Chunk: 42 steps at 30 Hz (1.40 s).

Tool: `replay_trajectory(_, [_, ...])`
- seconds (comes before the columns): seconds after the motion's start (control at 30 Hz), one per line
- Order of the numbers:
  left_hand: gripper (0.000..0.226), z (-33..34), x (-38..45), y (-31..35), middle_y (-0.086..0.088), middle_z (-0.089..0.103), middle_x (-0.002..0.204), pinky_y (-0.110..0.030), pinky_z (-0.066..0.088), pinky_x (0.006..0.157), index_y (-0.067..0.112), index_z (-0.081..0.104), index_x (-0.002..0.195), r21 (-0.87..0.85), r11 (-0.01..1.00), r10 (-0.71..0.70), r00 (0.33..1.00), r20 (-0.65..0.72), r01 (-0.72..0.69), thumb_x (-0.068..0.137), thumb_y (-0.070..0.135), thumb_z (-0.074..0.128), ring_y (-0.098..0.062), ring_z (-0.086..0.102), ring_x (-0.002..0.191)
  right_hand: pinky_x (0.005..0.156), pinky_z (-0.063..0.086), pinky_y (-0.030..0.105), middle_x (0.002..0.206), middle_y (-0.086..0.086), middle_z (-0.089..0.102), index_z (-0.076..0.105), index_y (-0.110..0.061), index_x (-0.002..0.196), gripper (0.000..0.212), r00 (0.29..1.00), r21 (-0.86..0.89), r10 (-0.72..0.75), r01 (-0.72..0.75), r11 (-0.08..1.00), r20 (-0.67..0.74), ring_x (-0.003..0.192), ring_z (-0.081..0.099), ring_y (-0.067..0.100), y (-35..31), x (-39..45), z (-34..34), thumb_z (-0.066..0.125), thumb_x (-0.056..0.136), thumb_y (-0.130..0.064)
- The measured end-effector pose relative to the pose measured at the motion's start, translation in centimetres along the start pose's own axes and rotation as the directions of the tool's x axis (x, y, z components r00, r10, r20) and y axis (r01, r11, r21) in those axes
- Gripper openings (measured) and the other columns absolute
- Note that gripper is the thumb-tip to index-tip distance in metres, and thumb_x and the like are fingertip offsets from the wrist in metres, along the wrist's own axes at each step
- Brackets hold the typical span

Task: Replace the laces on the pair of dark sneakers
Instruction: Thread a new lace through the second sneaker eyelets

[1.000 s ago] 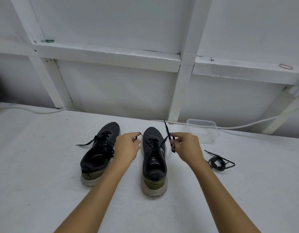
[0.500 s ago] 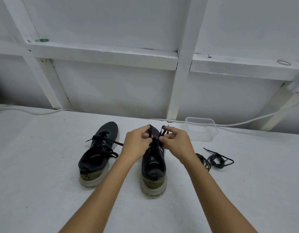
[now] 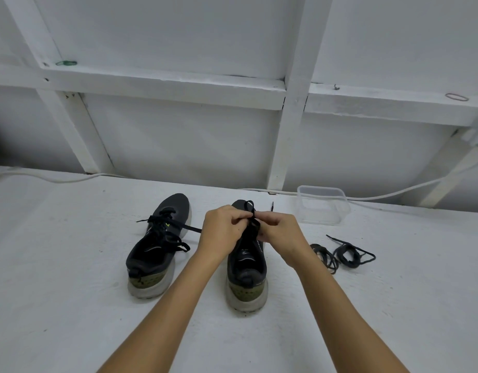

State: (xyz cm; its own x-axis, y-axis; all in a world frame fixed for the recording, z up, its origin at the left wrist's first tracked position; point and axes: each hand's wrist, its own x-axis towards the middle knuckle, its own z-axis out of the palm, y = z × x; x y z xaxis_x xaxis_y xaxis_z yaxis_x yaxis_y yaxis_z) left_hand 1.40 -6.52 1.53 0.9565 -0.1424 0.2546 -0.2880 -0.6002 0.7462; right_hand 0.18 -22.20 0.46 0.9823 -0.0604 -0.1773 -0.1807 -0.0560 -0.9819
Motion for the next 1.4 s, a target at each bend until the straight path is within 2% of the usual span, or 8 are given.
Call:
replay_trajectory(0.23, [0.023,0.0,0.2,-0.3,0.005,0.076,0.097,0.000,0.041,0.076,0.021,0.079,0.109,0.000,0.999,0.038,0.999,0.028,-0.038,0.088,0.013,0.073,0.001,0.062,0.080,0.082,0.058,0.027,0.093,0.002,0.078,0.082,-0.021,0.095,0.008,0.996,0.111,-0.009,-0.001,0.994,0.089,0.091,0.074,0.017,0.4,-0.4,-0.2,0.075,0.092,-0.019])
replay_trajectory(0.4, [0.020,-0.5,0.4,-0.7,0.013,0.073,0.083,-0.007,0.046,0.067,0.025,0.056,0.092,-0.183,0.977,-0.084,0.985,0.148,0.111,0.089,0.014,0.072,0.010,0.064,0.074,0.069,0.053,0.023,0.073,-0.005,0.069,0.074,-0.027,0.075,0.030,0.997,0.116,-0.004,-0.004,0.993,0.074,0.072,0.065,0.009,0.6,-0.2,-0.1,0.062,0.101,-0.019])
replay_trajectory(0.73, [0.017,-1.8,1.7,-1.9,0.009,0.067,0.085,-0.027,0.040,0.073,0.026,0.062,0.100,-0.433,0.625,-0.241,0.688,0.684,0.650,0.101,0.041,0.054,-0.007,0.058,0.080,0.074,0.053,0.031,0.083,-0.002,0.071,0.067,-0.018,0.095,0.021,0.984,-0.046,-0.090,0.098,0.994,0.151,0.080,0.064,0.014,0.0,-0.6,0.2,0.051,0.104,-0.009])
replay_trajectory(0.87, [0.011,-1.7,1.6,-2.0,0.012,0.070,0.081,-0.017,0.046,0.065,0.023,0.068,0.101,-0.389,0.702,-0.244,0.715,0.655,0.596,0.094,0.014,0.067,-0.002,0.062,0.074,0.065,0.051,0.025,0.072,-0.002,0.067,0.072,-0.023,0.090,0.026,0.979,-0.091,-0.152,0.165,0.982,0.133,0.068,0.061,0.011,-0.1,-0.4,-0.3,0.056,0.100,-0.005])
replay_trajectory(1.0, [0.019,-1.1,1.2,-1.3,0.018,0.066,0.080,-0.006,0.039,0.058,0.034,0.063,0.087,-0.083,0.977,-0.153,0.914,0.375,0.198,0.089,0.017,0.069,0.006,0.059,0.070,0.064,0.053,0.022,0.075,0.000,0.069,0.075,-0.030,0.090,0.029,0.983,-0.048,-0.153,0.159,0.986,0.106,0.072,0.068,0.011,0.2,-0.4,-0.6,0.061,0.098,-0.007])
replay_trajectory(1.17, [0.013,0.2,0.8,-1.0,0.009,0.059,0.076,-0.012,0.040,0.055,0.025,0.054,0.092,0.065,0.997,-0.054,0.968,0.244,0.039,0.092,0.013,0.058,-0.010,0.053,0.065,0.066,0.053,0.023,0.076,-0.002,0.070,0.075,-0.026,0.094,0.026,0.977,-0.024,-0.183,0.186,0.982,0.105,0.074,0.068,0.012,0.6,-0.8,-0.7,0.062,0.098,-0.004])
replay_trajectory(1.27, [0.014,0.0,0.9,-1.1,0.005,0.069,0.088,-0.018,0.044,0.069,0.023,0.063,0.095,-0.171,0.948,-0.204,0.926,0.317,0.268,0.092,0.008,0.061,-0.014,0.061,0.080,0.072,0.054,0.033,0.075,-0.002,0.070,0.076,-0.026,0.093,0.026,0.978,-0.011,-0.181,0.183,0.983,0.104,0.074,0.067,0.013,0.7,-0.9,-1.0,0.063,0.097,-0.003])
replay_trajectory(1.4, [0.023,-1.0,1.2,-1.1,0.001,0.069,0.090,-0.030,0.043,0.078,0.022,0.075,0.097,-0.438,0.662,-0.373,0.774,0.512,0.609,0.092,0.006,0.059,-0.012,0.059,0.083,0.078,0.055,0.039,0.078,-0.003,0.072,0.077,-0.033,0.086,0.033,0.974,-0.042,-0.167,0.175,0.984,0.155,0.077,0.066,0.012,0.8,-1.1,-1.3,0.064,0.098,-0.004])
